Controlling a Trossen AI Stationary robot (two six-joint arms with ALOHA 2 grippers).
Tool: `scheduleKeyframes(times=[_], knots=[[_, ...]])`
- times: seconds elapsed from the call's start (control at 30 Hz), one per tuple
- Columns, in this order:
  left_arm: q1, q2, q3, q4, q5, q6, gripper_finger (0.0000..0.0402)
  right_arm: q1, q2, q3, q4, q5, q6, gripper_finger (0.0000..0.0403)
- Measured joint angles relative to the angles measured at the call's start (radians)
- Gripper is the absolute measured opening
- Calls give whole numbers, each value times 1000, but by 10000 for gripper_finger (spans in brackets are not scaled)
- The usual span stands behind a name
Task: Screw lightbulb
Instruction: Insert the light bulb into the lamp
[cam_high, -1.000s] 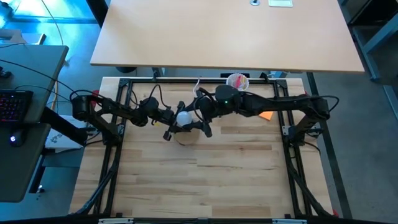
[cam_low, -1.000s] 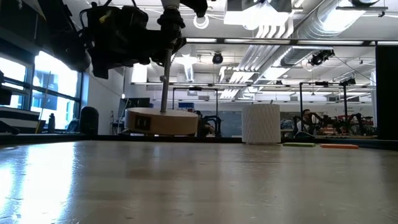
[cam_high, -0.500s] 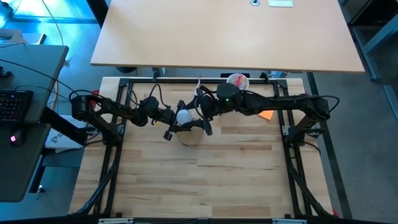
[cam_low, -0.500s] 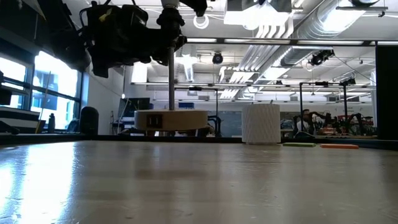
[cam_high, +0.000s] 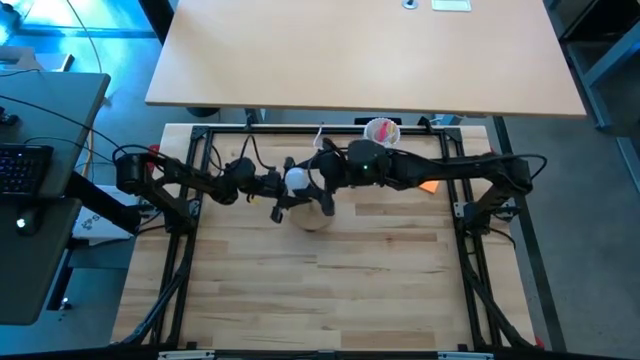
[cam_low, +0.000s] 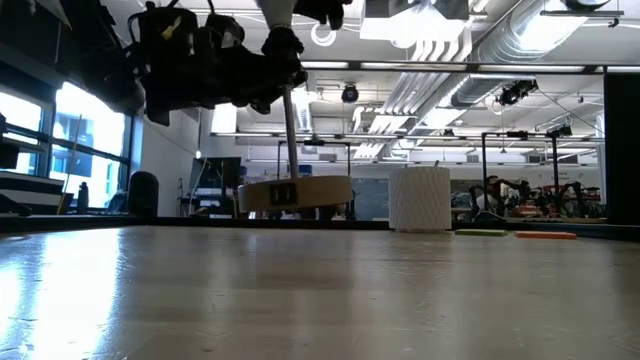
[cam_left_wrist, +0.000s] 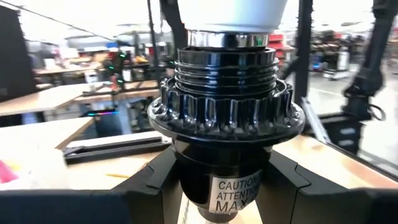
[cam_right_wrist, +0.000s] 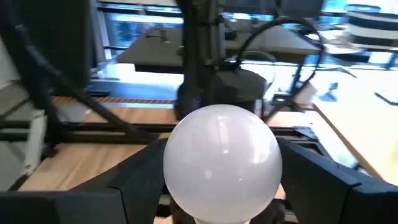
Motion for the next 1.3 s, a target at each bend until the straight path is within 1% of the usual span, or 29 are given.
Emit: scheduleKeyframes(times=[0.13, 0.3, 0.37, 0.6, 0.7, 0.83, 1.0, 1.07, 1.3], knots=[[-25, 0, 0, 14, -122, 4, 143, 27, -2, 1, -9, 128, 53, 279], [-89, 1, 2, 7, -353, 54, 143, 64, -1, 0, -17, 337, 121, 279], [-119, 1, 14, -3, -447, 78, 143, 78, -1, 0, -15, 397, 148, 279], [-186, 1, 81, -106, -723, 197, 143, 114, 6, -2, 2, 632, 286, 279], [-200, 1, 112, -146, -829, 240, 143, 120, 6, -2, 2, 677, 304, 279], [-211, 1, 146, -182, -977, 317, 143, 123, 25, -2, 7, 767, 363, 279], [-219, 1, 156, -187, -1113, 400, 141, 113, 54, -1, 16, 823, 470, 279], [-219, 1, 156, -185, -1140, 424, 139, 113, 56, -2, 27, 847, 484, 279], [-219, 1, 158, -180, -1170, 468, 137, 110, 58, -4, 79, 855, 486, 279]])
